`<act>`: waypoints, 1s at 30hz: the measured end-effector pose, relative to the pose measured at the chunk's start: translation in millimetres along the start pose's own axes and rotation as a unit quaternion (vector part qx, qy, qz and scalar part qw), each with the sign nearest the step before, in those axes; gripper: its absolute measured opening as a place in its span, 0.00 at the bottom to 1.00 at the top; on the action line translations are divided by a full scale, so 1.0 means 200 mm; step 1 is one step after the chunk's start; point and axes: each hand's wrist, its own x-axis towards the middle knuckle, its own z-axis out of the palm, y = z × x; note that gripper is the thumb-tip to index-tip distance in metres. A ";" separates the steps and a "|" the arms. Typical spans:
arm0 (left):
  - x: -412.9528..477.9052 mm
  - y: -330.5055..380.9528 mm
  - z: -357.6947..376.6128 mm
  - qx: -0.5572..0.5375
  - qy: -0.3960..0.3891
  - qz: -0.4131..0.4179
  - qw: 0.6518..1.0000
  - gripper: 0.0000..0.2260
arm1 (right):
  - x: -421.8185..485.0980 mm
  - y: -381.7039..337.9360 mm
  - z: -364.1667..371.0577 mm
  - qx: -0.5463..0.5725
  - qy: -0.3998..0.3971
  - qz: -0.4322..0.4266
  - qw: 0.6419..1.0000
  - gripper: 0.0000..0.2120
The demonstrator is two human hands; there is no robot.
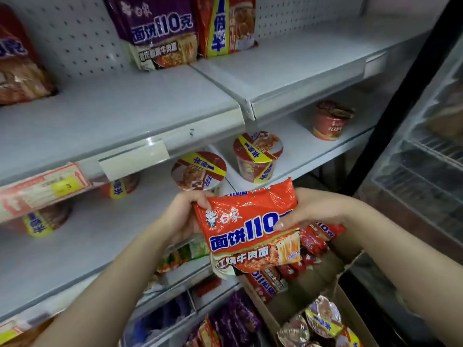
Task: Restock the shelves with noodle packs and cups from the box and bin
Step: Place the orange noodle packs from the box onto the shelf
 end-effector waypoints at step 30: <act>-0.59 0.77 -0.77 0.088 0.446 0.302 0.838 0.13 | 0.76 -1.63 0.27 -0.165 0.064 -0.365 0.914 0.21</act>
